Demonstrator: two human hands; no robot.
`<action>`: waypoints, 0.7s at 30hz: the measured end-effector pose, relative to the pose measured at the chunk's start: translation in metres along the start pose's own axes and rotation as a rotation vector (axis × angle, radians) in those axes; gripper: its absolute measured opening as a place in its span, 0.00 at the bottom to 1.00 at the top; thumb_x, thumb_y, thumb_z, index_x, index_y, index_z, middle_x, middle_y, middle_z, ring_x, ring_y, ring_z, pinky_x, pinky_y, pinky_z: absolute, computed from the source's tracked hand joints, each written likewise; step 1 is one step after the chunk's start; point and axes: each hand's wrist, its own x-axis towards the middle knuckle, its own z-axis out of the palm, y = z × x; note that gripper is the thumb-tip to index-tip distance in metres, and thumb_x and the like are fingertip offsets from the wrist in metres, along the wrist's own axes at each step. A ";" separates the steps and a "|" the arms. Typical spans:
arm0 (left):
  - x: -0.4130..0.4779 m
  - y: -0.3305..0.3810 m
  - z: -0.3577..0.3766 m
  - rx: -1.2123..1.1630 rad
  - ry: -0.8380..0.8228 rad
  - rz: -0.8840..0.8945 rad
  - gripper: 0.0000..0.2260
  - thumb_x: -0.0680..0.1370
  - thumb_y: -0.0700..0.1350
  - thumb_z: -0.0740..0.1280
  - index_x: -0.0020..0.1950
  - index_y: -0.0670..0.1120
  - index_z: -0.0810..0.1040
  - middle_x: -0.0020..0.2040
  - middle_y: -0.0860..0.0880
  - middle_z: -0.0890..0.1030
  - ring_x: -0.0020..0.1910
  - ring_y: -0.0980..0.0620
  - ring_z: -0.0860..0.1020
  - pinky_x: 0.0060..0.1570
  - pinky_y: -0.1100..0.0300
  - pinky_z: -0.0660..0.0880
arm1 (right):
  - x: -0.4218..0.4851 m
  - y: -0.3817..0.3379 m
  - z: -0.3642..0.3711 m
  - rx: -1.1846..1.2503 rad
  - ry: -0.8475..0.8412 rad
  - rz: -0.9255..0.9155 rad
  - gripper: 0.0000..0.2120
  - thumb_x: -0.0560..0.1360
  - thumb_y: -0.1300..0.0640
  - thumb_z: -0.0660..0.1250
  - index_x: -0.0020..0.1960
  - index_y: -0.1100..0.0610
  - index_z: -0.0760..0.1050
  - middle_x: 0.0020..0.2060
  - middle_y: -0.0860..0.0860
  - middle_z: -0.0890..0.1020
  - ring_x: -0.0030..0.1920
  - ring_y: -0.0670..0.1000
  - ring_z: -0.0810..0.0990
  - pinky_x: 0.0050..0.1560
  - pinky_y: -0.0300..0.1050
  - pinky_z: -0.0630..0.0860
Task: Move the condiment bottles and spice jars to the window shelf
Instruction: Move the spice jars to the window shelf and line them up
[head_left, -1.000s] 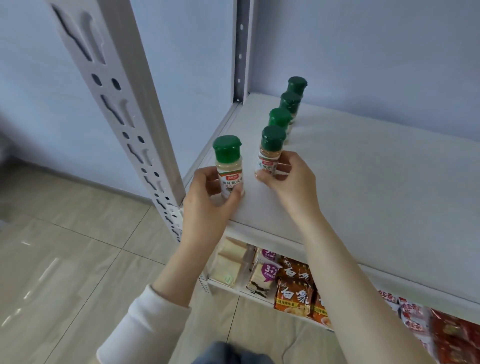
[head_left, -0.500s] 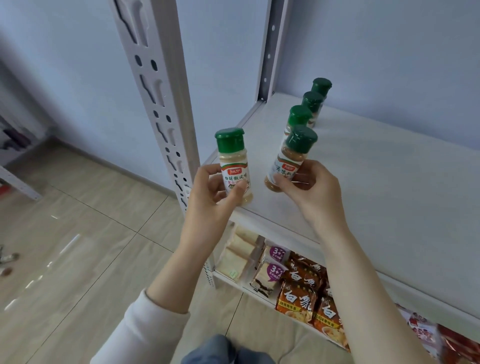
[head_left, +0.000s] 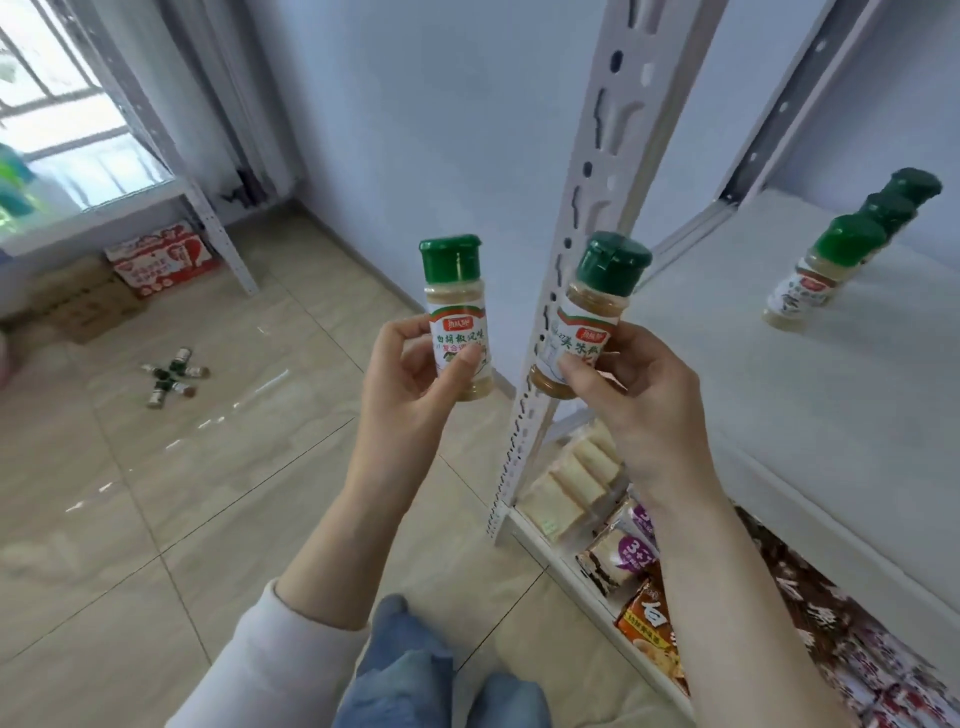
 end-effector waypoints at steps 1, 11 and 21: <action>0.003 0.001 -0.014 0.003 0.024 0.000 0.14 0.69 0.47 0.67 0.52 0.45 0.71 0.45 0.46 0.83 0.43 0.52 0.82 0.39 0.65 0.77 | 0.004 0.001 0.017 0.004 -0.027 0.005 0.10 0.68 0.60 0.73 0.45 0.47 0.77 0.40 0.44 0.84 0.43 0.40 0.83 0.43 0.31 0.75; 0.059 0.016 -0.204 -0.013 0.277 0.013 0.15 0.72 0.43 0.67 0.55 0.41 0.71 0.46 0.46 0.83 0.42 0.54 0.82 0.40 0.64 0.78 | 0.056 0.006 0.242 0.037 -0.325 0.049 0.10 0.67 0.50 0.72 0.48 0.47 0.80 0.45 0.49 0.85 0.47 0.51 0.84 0.53 0.45 0.78; 0.119 0.006 -0.375 -0.004 0.545 -0.051 0.19 0.65 0.49 0.70 0.53 0.42 0.74 0.45 0.47 0.82 0.41 0.56 0.81 0.39 0.66 0.77 | 0.097 0.039 0.432 0.088 -0.539 0.211 0.10 0.70 0.60 0.70 0.51 0.53 0.80 0.44 0.50 0.85 0.47 0.52 0.84 0.55 0.49 0.79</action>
